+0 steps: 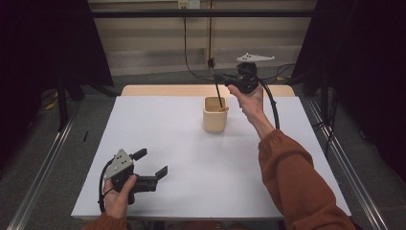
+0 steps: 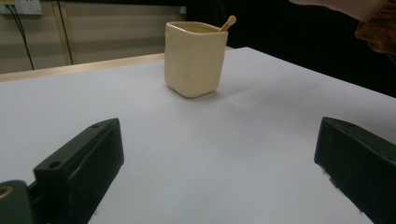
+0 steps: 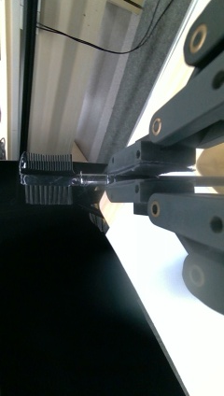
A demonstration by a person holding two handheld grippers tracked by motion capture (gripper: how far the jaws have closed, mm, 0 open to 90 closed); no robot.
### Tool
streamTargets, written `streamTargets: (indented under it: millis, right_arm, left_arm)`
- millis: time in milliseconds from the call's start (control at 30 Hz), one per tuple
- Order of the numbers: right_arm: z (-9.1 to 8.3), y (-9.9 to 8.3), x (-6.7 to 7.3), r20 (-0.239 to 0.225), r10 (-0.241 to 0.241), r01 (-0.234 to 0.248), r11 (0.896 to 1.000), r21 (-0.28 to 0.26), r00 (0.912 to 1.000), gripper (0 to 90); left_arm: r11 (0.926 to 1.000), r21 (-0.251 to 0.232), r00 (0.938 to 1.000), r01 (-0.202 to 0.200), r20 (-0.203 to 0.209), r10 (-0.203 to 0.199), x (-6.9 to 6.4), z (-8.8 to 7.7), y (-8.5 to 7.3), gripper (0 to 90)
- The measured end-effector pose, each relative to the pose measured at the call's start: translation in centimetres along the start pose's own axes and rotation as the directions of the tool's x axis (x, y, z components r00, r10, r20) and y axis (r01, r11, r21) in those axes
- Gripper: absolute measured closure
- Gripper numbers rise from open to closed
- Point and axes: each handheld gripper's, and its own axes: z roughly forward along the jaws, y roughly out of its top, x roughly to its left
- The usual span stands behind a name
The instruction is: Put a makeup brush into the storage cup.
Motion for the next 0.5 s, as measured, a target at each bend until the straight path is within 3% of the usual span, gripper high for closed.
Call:
streamTargets:
  millis: [500]
  right_arm:
    - [1.4, -1.1, -0.7, 0.007, 0.006, -0.006, 0.999, 0.032, 1.0, 85.6]
  left_arm:
    - [1.0, 0.006, 1.0, -0.001, 0.003, 0.0, 0.0, 0.1, 0.0, 1.5]
